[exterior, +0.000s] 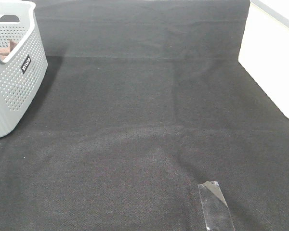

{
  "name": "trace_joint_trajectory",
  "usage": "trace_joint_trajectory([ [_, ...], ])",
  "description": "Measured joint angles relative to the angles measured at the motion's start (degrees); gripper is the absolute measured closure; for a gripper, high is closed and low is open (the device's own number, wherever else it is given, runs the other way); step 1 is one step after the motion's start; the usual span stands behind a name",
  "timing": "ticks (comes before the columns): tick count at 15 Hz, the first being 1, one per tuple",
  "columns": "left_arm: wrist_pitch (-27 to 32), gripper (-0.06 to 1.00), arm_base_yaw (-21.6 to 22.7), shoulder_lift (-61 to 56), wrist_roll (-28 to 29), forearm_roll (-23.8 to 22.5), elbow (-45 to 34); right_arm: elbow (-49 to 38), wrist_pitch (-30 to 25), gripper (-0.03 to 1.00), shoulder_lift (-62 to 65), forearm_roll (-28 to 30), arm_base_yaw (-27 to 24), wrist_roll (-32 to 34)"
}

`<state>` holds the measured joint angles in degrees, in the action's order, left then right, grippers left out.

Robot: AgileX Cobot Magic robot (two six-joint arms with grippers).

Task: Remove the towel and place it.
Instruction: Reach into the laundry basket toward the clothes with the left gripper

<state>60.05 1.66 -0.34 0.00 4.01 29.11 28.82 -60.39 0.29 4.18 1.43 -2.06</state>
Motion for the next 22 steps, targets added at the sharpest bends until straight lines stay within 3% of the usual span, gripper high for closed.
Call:
trace_joint_trajectory([
  [22,0.0,-0.03,0.0,0.0,0.0,0.0,0.0,0.0,0.0,0.1,0.0,0.0,0.0,0.0],
])
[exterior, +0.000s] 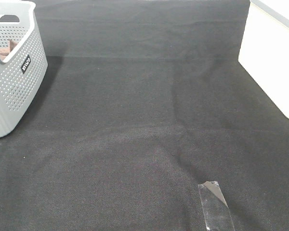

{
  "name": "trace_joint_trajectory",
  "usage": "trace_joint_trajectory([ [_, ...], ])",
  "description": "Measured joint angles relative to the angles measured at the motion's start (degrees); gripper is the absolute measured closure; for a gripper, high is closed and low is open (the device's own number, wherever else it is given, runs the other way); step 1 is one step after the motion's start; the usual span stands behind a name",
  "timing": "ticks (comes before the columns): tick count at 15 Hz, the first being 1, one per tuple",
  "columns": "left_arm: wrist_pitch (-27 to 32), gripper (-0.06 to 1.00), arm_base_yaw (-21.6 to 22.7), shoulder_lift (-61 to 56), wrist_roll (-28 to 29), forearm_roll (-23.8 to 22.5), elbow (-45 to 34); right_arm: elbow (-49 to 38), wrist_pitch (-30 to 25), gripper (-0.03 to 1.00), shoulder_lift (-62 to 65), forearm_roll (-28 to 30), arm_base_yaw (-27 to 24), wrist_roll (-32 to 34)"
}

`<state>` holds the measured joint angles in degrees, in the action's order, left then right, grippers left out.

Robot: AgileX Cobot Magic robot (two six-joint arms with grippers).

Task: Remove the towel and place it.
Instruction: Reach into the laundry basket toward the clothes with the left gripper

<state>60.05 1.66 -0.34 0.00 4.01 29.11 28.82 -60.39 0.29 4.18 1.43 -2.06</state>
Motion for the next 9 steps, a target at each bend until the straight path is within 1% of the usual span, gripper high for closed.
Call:
trace_joint_trajectory([
  [9,0.0,-0.03,0.0,0.0,0.0,0.0,0.0,0.0,0.0,0.1,0.0,0.0,0.0,0.0],
])
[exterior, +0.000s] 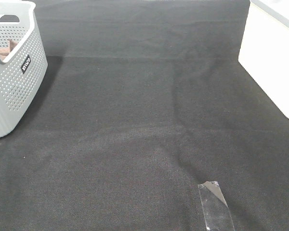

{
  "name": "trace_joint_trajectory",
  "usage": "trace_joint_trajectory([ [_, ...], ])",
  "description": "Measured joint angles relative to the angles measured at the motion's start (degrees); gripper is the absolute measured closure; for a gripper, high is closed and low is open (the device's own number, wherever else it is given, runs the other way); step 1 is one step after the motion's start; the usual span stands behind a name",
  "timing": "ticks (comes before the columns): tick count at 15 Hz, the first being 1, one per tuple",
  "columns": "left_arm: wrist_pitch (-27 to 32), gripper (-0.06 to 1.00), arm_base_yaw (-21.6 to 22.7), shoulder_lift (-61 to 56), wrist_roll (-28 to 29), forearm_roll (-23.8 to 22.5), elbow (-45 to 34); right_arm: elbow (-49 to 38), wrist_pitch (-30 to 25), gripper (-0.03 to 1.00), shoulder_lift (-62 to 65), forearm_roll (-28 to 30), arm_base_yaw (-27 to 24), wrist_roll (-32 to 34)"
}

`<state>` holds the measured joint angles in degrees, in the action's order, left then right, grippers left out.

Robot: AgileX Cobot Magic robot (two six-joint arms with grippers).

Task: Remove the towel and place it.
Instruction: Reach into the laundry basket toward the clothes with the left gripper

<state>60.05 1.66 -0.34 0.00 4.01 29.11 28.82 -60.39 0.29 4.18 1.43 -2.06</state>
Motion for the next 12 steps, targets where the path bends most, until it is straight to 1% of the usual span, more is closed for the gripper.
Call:
trace_joint_trajectory([
  [1,0.0,-0.03,0.0,0.0,0.0,0.0,0.0,0.0,0.0,0.1,0.0,0.0,0.0,0.0],
  [2,0.0,-0.03,0.0,0.0,-1.5,-0.1,0.1,0.0,0.0,0.1,0.0,0.0,0.0,0.0],
  [3,0.5,-0.03,0.0,0.9,-4.5,-0.7,1.8,0.0,0.0,0.1,0.0,0.0,0.0,0.0],
  [4,1.1,-0.03,0.0,3.4,-8.4,-2.6,5.0,0.0,0.0,0.1,0.0,0.0,0.0,0.0],
  [6,1.6,-0.03,0.0,12.5,-15.9,-9.2,14.0,0.0,0.0,0.1,0.0,0.0,0.0,0.0],
  [8,1.3,-0.03,0.0,24.3,-22.9,-15.8,25.0,0.0,0.0,0.1,0.0,0.0,0.0,0.0],
  [10,1.3,-0.03,0.0,35.4,-31.6,-18.9,33.7,0.0,0.0,0.1,0.0,0.0,0.0,0.0],
  [11,1.2,-0.03,0.0,44.2,-35.6,-19.7,39.4,0.0,0.0,0.1,0.0,0.0,0.0,0.0],
  [12,0.8,-0.03,0.0,49.1,-36.7,-20.1,41.9,0.0,0.0,0.1,0.0,0.0,0.0,0.0],
])
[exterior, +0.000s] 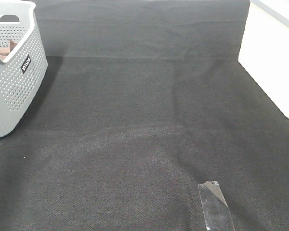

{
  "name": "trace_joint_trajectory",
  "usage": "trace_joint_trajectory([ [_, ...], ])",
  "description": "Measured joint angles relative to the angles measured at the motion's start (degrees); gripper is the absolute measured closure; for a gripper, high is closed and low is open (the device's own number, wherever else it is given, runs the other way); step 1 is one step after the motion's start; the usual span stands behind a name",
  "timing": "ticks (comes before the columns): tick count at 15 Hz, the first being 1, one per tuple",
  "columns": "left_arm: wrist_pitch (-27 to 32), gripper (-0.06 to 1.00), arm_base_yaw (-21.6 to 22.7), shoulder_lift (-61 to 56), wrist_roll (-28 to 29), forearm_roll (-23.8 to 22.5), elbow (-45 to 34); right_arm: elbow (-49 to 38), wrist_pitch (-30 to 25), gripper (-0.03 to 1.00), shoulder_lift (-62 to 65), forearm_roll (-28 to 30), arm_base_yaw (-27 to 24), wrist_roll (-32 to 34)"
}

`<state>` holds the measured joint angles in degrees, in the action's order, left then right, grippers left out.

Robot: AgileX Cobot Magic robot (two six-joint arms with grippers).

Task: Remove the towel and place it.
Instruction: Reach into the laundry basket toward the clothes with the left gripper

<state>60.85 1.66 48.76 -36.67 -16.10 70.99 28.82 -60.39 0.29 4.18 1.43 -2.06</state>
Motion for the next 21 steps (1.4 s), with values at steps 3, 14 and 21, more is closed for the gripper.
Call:
trace_joint_trajectory([
  [3,0.0,-0.03,0.0,15.2,-5.7,-5.4,5.5,0.0,0.0,0.1,0.0,0.0,0.0,0.0],
  [14,-9.2,-0.03,0.0,48.5,-30.2,-25.4,11.9,0.0,0.0,0.1,0.0,0.0,0.0,0.0],
  [21,-17.9,-0.01,-0.4,60.6,-35.4,-28.7,19.0,0.0,0.0,0.1,0.0,0.0,-0.1,0.0],
])
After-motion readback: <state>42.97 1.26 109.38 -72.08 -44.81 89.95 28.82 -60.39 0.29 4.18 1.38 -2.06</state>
